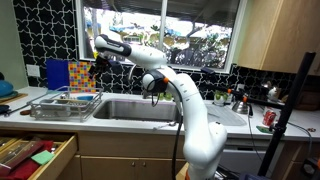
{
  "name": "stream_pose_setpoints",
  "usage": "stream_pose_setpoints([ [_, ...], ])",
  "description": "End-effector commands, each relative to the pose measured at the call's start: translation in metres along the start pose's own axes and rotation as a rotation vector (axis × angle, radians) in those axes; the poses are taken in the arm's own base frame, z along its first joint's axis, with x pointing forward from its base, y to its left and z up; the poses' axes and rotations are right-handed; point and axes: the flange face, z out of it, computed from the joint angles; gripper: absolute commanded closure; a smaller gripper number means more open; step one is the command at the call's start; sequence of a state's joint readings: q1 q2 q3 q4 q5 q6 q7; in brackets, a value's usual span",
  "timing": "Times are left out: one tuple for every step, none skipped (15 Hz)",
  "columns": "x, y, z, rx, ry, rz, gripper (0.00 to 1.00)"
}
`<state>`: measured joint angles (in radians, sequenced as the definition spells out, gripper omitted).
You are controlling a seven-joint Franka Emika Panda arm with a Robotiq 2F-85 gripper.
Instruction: Pick up the orange bowl from the blue bowl and put it in the sink, pick up the blue bowl and put it on the dish rack, pick up the orange bowl and put it on the dish rack
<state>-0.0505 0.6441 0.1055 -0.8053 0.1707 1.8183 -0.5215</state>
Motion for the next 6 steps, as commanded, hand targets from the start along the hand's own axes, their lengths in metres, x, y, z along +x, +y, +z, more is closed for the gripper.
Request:
stream_pose_setpoints([
  [-0.030,-0.002,-0.002,0.044,-0.131,0.080,0.00],
  [-0.012,-0.002,-0.004,0.027,-0.070,0.037,0.00],
  [-0.017,-0.001,-0.003,0.032,-0.087,0.047,0.00],
  [-0.020,0.000,-0.002,0.034,-0.096,0.052,0.00],
  [-0.022,0.000,0.000,0.036,-0.102,0.055,0.00],
  [-0.023,0.000,0.001,0.038,-0.106,0.057,0.00],
])
